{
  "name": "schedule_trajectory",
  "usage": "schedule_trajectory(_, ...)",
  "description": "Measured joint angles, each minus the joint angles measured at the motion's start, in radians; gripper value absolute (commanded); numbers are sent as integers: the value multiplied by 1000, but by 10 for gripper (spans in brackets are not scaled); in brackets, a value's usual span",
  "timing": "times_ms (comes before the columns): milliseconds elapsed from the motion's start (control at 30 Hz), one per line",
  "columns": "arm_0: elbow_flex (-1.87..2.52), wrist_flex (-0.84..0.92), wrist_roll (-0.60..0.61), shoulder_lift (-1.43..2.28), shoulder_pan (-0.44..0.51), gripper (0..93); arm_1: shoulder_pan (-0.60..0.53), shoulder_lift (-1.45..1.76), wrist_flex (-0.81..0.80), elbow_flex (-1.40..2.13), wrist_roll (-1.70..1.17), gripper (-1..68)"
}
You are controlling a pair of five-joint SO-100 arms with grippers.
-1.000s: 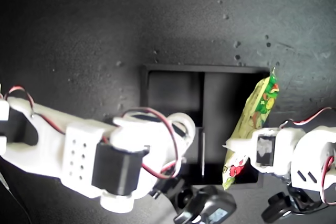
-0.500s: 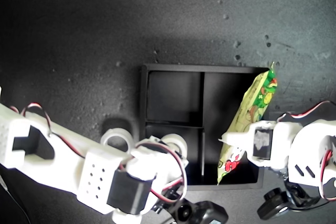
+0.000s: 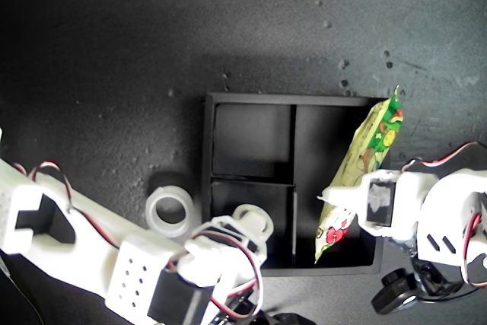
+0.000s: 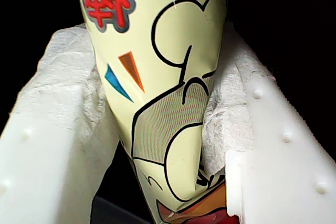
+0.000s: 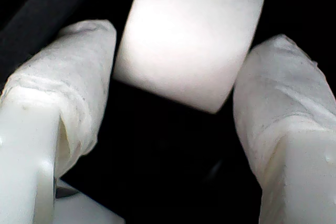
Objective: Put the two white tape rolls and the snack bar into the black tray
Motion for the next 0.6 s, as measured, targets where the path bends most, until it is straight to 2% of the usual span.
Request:
schedule_trajectory(433,-3,0,52,51,9,190,9,0,12,0,6,6)
schedule_trajectory(500,-3,0,78,83,9,189,14,0,15,0,11,72)
schedule_trajectory(600,41,0,110,172,9,186,20,0,37,8,14,124)
